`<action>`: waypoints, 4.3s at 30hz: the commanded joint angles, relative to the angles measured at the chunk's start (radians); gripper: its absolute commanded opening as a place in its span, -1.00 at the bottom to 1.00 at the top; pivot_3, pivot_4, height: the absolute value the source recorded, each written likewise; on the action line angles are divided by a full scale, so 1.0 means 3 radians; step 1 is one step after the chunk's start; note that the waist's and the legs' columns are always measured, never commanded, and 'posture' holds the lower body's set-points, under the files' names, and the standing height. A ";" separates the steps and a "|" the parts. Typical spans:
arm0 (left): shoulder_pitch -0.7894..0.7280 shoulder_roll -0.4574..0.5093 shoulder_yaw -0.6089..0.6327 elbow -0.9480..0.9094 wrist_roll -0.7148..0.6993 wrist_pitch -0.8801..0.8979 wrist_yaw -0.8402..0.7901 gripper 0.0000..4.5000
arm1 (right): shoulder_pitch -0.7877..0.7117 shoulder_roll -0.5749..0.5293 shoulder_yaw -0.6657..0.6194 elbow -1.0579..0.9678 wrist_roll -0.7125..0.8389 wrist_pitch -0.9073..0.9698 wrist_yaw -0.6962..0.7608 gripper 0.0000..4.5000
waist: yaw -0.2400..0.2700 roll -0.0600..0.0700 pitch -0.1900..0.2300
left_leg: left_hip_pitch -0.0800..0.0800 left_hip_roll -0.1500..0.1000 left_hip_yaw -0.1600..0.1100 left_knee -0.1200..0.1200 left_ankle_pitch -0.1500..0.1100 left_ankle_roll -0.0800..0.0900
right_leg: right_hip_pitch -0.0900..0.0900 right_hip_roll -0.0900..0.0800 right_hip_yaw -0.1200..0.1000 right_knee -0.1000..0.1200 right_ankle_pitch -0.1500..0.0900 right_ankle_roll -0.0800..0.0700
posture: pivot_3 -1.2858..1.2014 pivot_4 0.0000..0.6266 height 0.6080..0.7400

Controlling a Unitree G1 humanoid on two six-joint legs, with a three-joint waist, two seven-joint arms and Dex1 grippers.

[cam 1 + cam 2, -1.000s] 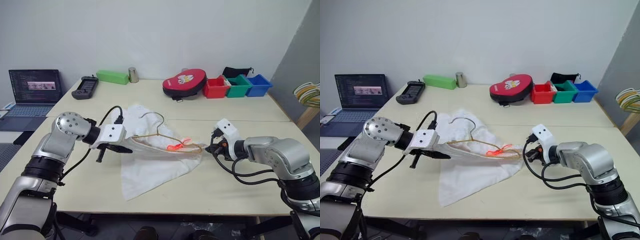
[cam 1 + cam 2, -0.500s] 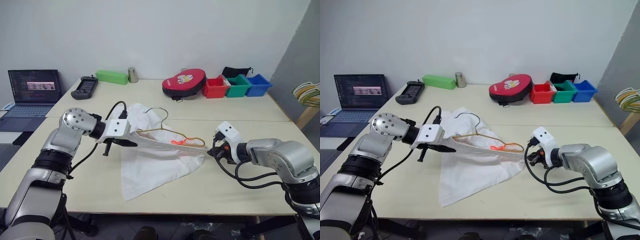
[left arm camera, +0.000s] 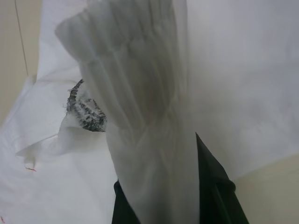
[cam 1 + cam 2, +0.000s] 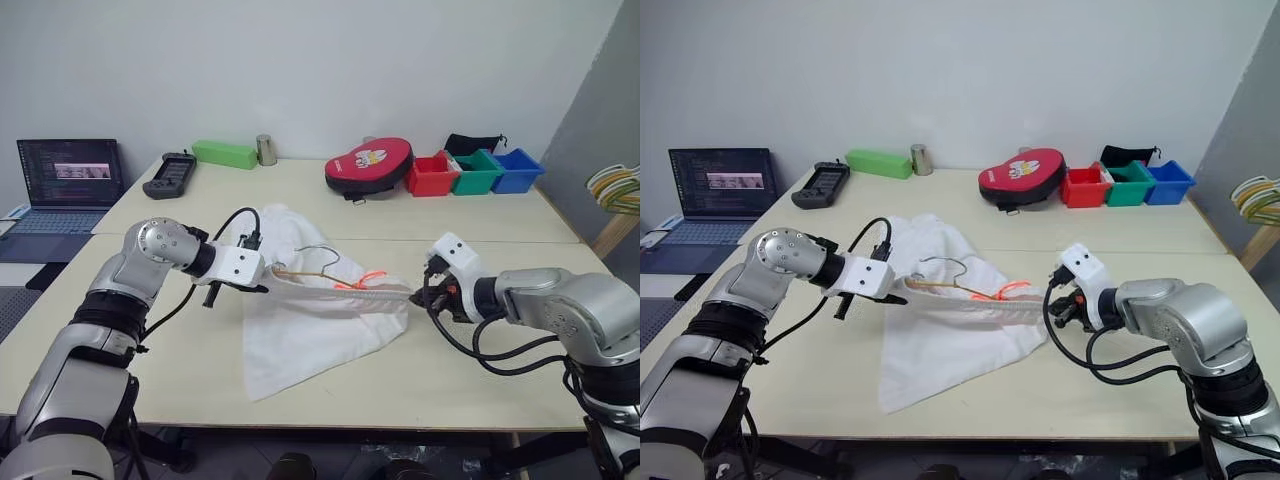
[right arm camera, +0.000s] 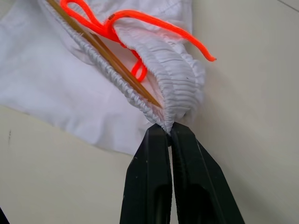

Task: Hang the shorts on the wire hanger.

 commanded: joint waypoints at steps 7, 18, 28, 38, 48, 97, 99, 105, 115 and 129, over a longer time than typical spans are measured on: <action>-0.0325 -0.0504 -0.0004 0.0071 0.0059 0.0031 0.0401 -0.95 | -0.0357 0.0468 -0.0086 -0.0447 0.0200 0.0299 -0.0326 -0.96 | -0.0047 -0.0001 -0.0001 | -0.0007 0.0000 -0.0009 0.0004 0.0000 -0.0001 | 0.0001 -0.0004 -0.0012 -0.0002 0.0000 0.0000 | 0.14 -1.00 1.00; -0.0312 -0.0635 0.0029 0.0042 -0.0012 -0.0014 0.0397 -0.95 | -0.0350 0.0007 0.0052 -0.0487 0.0033 0.0011 -0.0325 -0.57 | -0.0173 0.0000 0.0000 | -0.0007 0.0001 -0.0018 0.0004 0.0001 0.0000 | 0.0002 -0.0004 -0.0022 0.0002 0.0000 -0.0001 | 0.13 -1.00 1.00; -0.0312 -0.0649 0.0034 0.0056 -0.0025 -0.0046 0.0401 -0.95 | -0.0424 -0.0483 -0.0097 -0.0472 0.0252 0.0040 0.0057 0.41 | -0.0170 0.0000 -0.0001 | -0.0007 0.0001 -0.0019 0.0004 0.0001 -0.0001 | 0.0003 -0.0004 -0.0024 0.0000 0.0000 -0.0001 | 0.12 -1.00 1.00; -0.0336 -0.0663 0.0039 0.0072 -0.0041 -0.0081 0.0396 -0.95 | -0.0335 -0.1178 0.0562 0.0089 -0.0262 -0.0961 0.0490 0.97 | -0.0177 0.0000 0.0000 | -0.0006 0.0002 -0.0017 0.0004 0.0001 0.0000 | 0.0003 -0.0004 -0.0022 0.0000 0.0000 -0.0001 | 0.14 -1.00 1.00; -0.0259 -0.0606 0.0052 -0.0053 -0.0075 -0.0057 0.0386 -0.95 | -0.0609 -0.1076 0.1552 0.0690 -0.1098 -0.1884 0.1084 0.97 | -0.0169 0.0001 0.0000 | -0.0005 0.0003 -0.0014 0.0006 0.0001 -0.0001 | 0.0003 -0.0004 -0.0021 0.0001 0.0000 -0.0001 | 0.17 -1.00 1.00; -0.0312 -0.0297 0.0469 -0.1253 -0.1400 0.1683 -0.0596 0.84 | 0.0432 -0.0571 0.0641 0.0553 -0.1784 -0.2012 0.0962 -1.00 | -0.0084 0.0000 -0.0001 | -0.0006 0.0002 -0.0017 0.0010 0.0001 -0.0002 | 0.0004 -0.0004 -0.0024 0.0003 0.0000 -0.0002 | 0.17 -1.00 1.00; -0.0405 -0.0282 0.0549 -0.1440 -0.1564 0.2038 -0.0554 0.98 | 0.0537 -0.0446 0.0565 0.0535 -0.1760 -0.1936 0.0854 -1.00 | -0.0083 0.0000 -0.0001 | -0.0006 0.0002 -0.0018 0.0011 0.0001 -0.0002 | 0.0005 -0.0004 -0.0024 0.0004 0.0000 -0.0002 | 0.17 -1.00 1.00; -0.0581 -0.0324 0.0861 -0.1313 -0.1767 0.2662 -0.0153 0.98 | 0.0749 -0.0028 0.0215 0.0289 -0.1605 -0.1555 0.0503 -1.00 | -0.0121 0.0004 -0.0003 | -0.0004 0.0001 -0.0018 0.0013 0.0001 -0.0002 | 0.0007 -0.0004 -0.0024 0.0004 0.0000 -0.0001 | 0.14 -1.00 1.00; -0.0253 -0.0773 0.1052 -0.0971 -0.1557 0.2329 0.0852 0.98 | 0.0972 0.1025 -0.0733 -0.0648 -0.1340 -0.0365 -0.0182 -1.00 | -0.0179 0.0006 -0.0005 | 0.0000 0.0002 -0.0022 0.0013 0.0004 -0.0008 | 0.0005 -0.0004 -0.0024 0.0017 -0.0002 -0.0004 | 0.11 -1.00 1.00; -0.0192 -0.2089 0.0659 -0.1524 -0.1655 0.2200 0.1268 0.98 | 0.1013 0.1956 -0.1856 -0.1202 -0.1688 0.0299 -0.0994 -1.00 | -0.0349 0.0028 -0.0018 | -0.0002 -0.0004 -0.0011 0.0011 0.0008 -0.0014 | 0.0006 -0.0008 -0.0008 0.0015 -0.0003 -0.0004 | 0.01 -1.00 1.00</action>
